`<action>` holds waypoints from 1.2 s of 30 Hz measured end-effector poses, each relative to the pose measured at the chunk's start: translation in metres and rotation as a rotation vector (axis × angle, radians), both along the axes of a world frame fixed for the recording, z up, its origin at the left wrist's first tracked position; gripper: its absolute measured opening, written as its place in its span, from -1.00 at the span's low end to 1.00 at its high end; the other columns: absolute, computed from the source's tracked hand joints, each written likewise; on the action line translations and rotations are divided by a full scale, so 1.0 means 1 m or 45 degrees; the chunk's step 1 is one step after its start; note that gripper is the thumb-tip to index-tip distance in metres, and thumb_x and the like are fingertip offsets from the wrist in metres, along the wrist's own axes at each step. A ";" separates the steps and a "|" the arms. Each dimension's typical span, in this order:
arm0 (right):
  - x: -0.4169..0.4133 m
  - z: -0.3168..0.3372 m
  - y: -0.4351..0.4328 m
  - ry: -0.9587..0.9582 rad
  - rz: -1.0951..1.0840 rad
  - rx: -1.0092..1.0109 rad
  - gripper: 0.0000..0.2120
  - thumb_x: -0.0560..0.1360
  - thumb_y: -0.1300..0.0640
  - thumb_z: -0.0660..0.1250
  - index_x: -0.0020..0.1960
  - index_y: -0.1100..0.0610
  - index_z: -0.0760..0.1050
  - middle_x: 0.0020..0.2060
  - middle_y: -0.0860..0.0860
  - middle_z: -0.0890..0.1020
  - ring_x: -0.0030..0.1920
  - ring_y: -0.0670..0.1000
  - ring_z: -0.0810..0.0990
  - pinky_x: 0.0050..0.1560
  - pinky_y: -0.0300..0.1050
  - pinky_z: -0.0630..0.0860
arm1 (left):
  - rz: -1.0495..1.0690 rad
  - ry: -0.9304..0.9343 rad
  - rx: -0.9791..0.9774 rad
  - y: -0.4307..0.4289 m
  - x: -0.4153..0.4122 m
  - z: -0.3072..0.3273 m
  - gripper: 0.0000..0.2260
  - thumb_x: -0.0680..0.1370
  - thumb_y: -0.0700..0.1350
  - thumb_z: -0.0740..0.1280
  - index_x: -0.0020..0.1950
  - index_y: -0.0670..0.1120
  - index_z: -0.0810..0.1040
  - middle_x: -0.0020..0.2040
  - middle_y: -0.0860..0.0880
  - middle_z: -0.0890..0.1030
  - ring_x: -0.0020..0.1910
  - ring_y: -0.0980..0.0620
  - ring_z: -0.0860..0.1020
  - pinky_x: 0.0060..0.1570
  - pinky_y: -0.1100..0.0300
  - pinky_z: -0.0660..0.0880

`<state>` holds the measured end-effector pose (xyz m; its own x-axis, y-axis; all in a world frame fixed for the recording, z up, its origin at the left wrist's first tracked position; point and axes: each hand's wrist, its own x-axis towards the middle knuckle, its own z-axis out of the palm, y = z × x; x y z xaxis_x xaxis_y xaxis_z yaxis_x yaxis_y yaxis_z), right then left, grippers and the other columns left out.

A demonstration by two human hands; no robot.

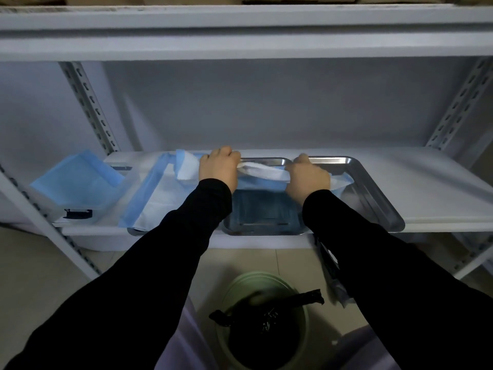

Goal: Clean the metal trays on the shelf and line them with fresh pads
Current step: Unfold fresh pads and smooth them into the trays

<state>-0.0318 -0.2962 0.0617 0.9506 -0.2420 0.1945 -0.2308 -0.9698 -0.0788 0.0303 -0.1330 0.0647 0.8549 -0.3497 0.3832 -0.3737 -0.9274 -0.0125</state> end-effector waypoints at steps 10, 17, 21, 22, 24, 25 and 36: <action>0.004 -0.020 -0.005 0.540 0.019 0.508 -0.26 0.42 -0.44 0.08 0.17 0.16 0.56 0.23 0.05 0.56 0.22 0.09 0.51 0.17 -0.10 0.34 | -0.017 0.753 0.292 0.007 -0.007 -0.014 -0.55 0.43 0.21 0.37 0.05 -0.16 0.55 0.04 -0.09 0.59 0.02 -0.06 0.52 0.02 0.13 0.43; 0.009 -0.030 -0.001 0.609 0.150 0.225 -0.56 0.53 -0.07 0.26 0.32 0.14 0.47 0.29 0.08 0.51 0.30 0.11 0.46 0.32 -0.03 0.39 | 0.058 0.895 0.127 0.001 -0.001 -0.020 -0.48 0.59 0.20 0.11 0.22 -0.21 0.52 0.25 -0.16 0.54 0.23 -0.11 0.49 0.19 0.14 0.36; 0.013 -0.036 0.001 0.583 0.186 0.219 -0.60 0.53 0.06 0.27 0.34 0.13 0.44 0.33 0.06 0.48 0.33 0.10 0.43 0.34 -0.04 0.37 | 0.002 0.780 0.118 0.000 0.005 -0.021 -0.72 0.60 -0.11 0.20 0.21 -0.22 0.56 0.23 -0.15 0.56 0.22 -0.10 0.50 0.24 0.13 0.40; 0.014 -0.038 0.000 0.578 0.191 0.227 -0.58 0.53 0.08 0.28 0.37 0.11 0.42 0.35 0.04 0.46 0.35 0.09 0.42 0.36 -0.05 0.35 | 0.001 0.759 0.129 0.000 0.007 -0.022 -0.72 0.59 -0.12 0.21 0.23 -0.20 0.55 0.25 -0.15 0.54 0.23 -0.10 0.50 0.24 0.13 0.40; 0.016 -0.041 0.000 0.569 0.211 0.265 -0.54 0.52 0.13 0.29 0.42 0.06 0.36 0.40 0.01 0.41 0.39 0.06 0.37 0.39 -0.08 0.31 | 0.011 0.728 0.155 -0.004 0.012 -0.026 -0.70 0.59 -0.11 0.22 0.30 -0.14 0.49 0.31 -0.12 0.47 0.28 -0.10 0.46 0.28 0.12 0.38; 0.017 -0.043 -0.001 0.570 0.225 0.295 -0.52 0.51 0.17 0.29 0.42 0.04 0.35 0.41 0.00 0.39 0.40 0.06 0.36 0.40 -0.09 0.30 | 0.021 0.709 0.176 -0.006 0.015 -0.028 -0.68 0.59 -0.08 0.22 0.34 -0.09 0.45 0.35 -0.11 0.43 0.31 -0.10 0.42 0.32 0.09 0.36; 0.019 -0.049 -0.002 0.630 0.271 0.438 -0.64 0.59 0.12 0.14 0.35 0.11 0.46 0.35 0.06 0.48 0.35 0.08 0.42 0.35 -0.13 0.31 | 0.130 0.748 0.497 -0.014 0.033 -0.061 -0.61 0.64 -0.01 0.08 0.47 0.00 0.25 0.48 -0.04 0.29 0.51 -0.05 0.12 0.49 -0.07 -0.09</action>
<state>-0.0126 -0.2985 0.0122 0.9422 -0.0085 -0.3349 -0.1247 -0.9367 -0.3271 0.0631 -0.1472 0.0039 0.9177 -0.2743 -0.2875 -0.3317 -0.9272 -0.1741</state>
